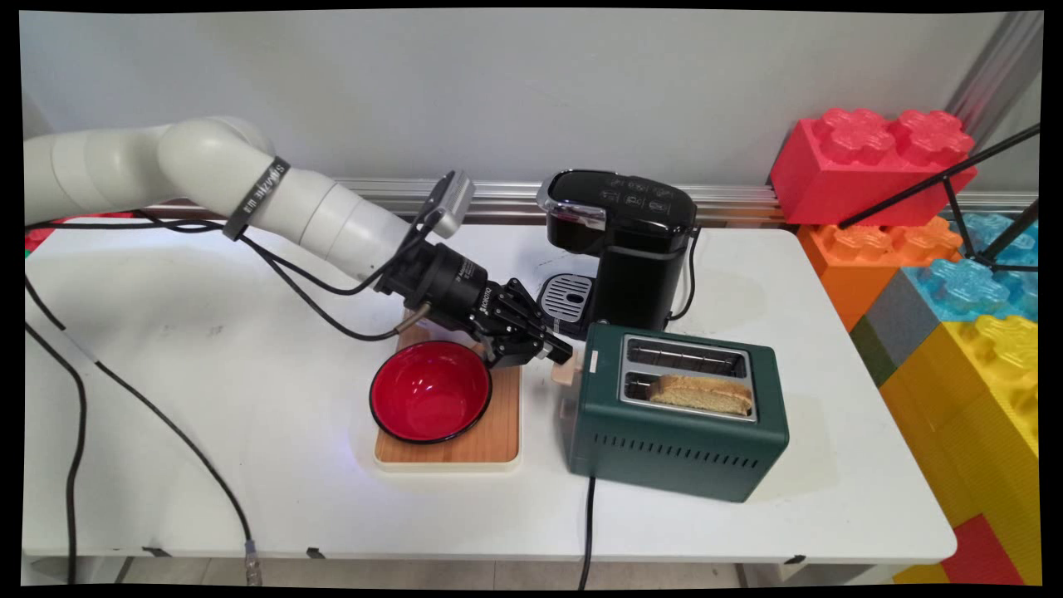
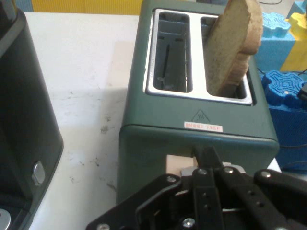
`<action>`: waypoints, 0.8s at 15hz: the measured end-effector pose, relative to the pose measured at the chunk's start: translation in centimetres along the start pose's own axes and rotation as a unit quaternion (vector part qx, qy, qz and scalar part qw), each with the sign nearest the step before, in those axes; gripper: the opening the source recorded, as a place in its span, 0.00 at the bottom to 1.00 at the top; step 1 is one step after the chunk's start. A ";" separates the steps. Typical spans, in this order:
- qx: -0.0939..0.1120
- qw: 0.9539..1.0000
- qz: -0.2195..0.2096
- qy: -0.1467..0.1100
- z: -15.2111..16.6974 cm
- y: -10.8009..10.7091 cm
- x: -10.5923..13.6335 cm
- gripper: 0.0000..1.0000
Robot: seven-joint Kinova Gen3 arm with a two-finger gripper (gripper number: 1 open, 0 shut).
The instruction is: Press the toaster switch
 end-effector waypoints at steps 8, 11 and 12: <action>0.006 1.000 0.008 -0.003 1.2 -0.1 -0.9 0.00; 0.010 1.000 0.011 -0.006 1.6 -0.3 -1.2 0.00; 0.010 1.000 0.012 -0.007 1.7 -0.3 -1.3 0.00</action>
